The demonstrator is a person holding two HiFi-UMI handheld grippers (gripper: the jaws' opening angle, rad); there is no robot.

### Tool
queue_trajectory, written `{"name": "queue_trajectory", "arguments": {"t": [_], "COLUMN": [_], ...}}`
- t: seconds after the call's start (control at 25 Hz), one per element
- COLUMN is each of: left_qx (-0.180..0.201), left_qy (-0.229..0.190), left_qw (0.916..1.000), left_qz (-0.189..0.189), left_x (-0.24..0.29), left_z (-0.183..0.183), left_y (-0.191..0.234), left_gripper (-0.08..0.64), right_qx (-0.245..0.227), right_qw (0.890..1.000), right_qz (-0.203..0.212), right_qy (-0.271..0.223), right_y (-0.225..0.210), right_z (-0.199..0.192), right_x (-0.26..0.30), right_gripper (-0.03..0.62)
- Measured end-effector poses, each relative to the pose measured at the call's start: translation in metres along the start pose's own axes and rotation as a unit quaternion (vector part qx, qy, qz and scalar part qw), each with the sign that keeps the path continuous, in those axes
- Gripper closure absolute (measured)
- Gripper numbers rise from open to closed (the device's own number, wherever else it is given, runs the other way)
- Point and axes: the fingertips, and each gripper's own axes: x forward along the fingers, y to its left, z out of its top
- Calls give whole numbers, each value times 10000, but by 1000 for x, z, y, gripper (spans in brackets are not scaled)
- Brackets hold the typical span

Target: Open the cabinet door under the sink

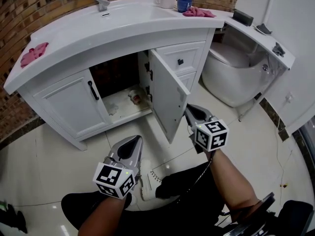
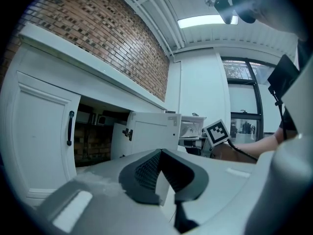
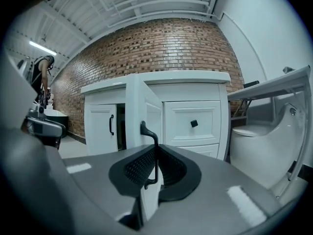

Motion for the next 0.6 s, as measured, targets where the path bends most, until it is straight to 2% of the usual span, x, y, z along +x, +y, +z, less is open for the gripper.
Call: {"name": "queue_trajectory", "arguments": {"t": [0.16, 0.6], "left_qx": [-16, 63], "left_qy": [40, 100], "left_qw": [10000, 9993], "left_qz": [21, -361], "left_x": [0, 18], "left_z": [-3, -2], "left_y": [2, -24], "left_gripper": [557, 557], "right_qx": [27, -163], "right_qw": [10000, 9999], "right_qz": [48, -37], "right_qy": [4, -1], "right_y": [-7, -15], "right_z": [1, -3], "right_x": [1, -21], "right_gripper": [566, 566]}}
